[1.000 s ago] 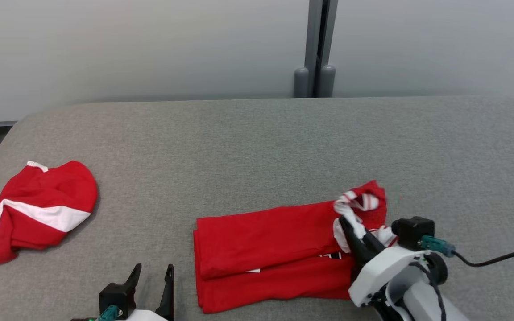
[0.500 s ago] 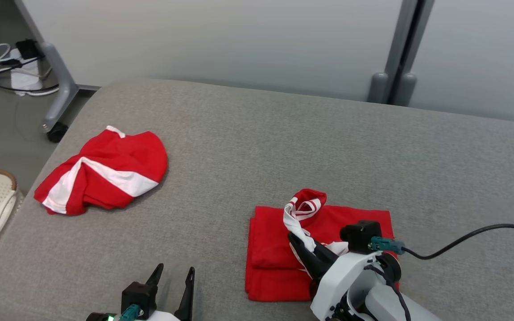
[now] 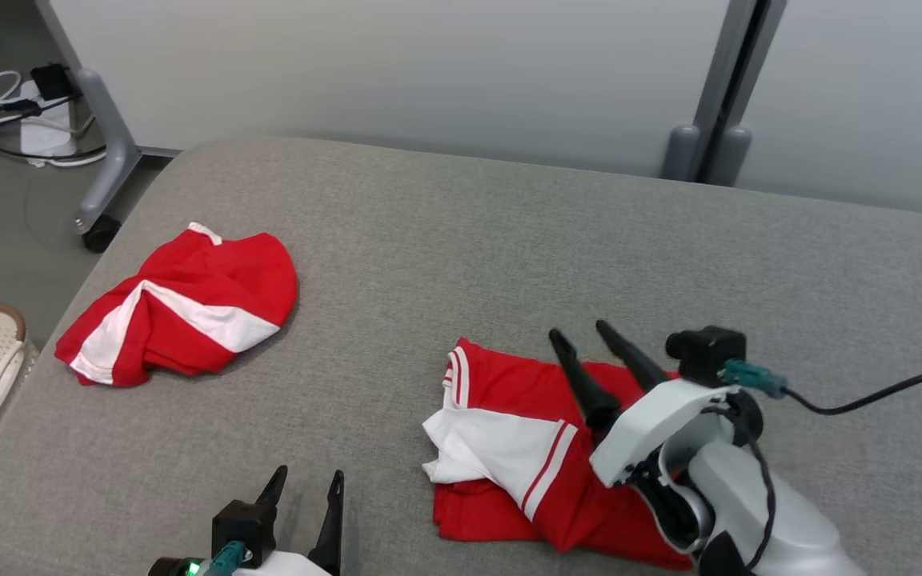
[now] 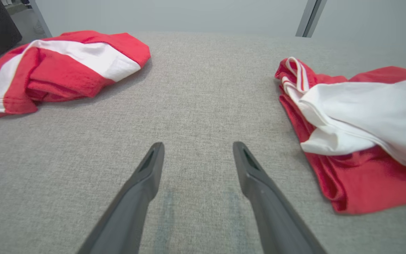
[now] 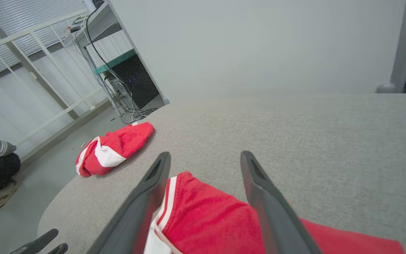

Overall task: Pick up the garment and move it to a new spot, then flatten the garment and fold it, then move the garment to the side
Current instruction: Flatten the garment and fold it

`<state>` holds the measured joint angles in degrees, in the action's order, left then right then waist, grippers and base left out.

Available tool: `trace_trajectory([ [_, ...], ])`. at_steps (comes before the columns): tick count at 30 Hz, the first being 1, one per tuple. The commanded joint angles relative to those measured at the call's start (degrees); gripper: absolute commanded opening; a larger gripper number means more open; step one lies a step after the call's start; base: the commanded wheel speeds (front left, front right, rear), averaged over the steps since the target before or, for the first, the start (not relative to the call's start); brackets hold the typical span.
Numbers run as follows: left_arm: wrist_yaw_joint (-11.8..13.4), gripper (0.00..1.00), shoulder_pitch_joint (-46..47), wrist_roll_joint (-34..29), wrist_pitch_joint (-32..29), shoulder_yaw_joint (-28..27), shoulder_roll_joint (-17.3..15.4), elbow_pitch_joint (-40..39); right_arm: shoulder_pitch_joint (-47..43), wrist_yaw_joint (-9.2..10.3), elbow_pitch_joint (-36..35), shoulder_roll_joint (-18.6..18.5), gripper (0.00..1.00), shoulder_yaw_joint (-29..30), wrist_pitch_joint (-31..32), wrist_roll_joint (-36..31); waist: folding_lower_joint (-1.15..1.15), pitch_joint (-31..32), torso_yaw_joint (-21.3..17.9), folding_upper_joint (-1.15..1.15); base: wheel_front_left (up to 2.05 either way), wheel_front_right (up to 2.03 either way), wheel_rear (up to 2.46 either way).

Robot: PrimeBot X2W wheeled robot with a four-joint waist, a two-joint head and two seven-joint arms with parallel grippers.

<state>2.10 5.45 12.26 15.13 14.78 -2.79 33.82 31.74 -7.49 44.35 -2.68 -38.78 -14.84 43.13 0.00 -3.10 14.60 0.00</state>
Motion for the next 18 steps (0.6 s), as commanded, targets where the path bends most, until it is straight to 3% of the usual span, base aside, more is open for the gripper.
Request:
trace_trajectory([
  [1, 0.56, 1.0, 0.78, 0.37, 0.01, -0.37, -0.23, -0.46, -1.09, 0.0, -1.03, -0.47, 1.0, 4.37, -0.43, -3.22, 0.0, 0.19, -2.05, 0.0, 0.0, 0.0, 0.0],
  [8, 0.58, 1.0, 1.29, 0.06, 0.01, -1.65, -0.24, -1.04, -7.97, 0.0, -4.73, -0.38, 1.0, 17.69, -0.39, -13.49, 0.0, 0.2, -5.57, 0.0, 0.0, 0.0, 0.0],
  [18, 0.54, 1.0, 0.69, -0.72, 0.01, -2.65, -0.24, -1.5, -15.0, 0.0, -8.01, -0.38, 1.0, 17.82, -0.4, -14.3, 0.0, 0.2, -7.44, 0.0, 0.0, 0.0, 0.0],
])
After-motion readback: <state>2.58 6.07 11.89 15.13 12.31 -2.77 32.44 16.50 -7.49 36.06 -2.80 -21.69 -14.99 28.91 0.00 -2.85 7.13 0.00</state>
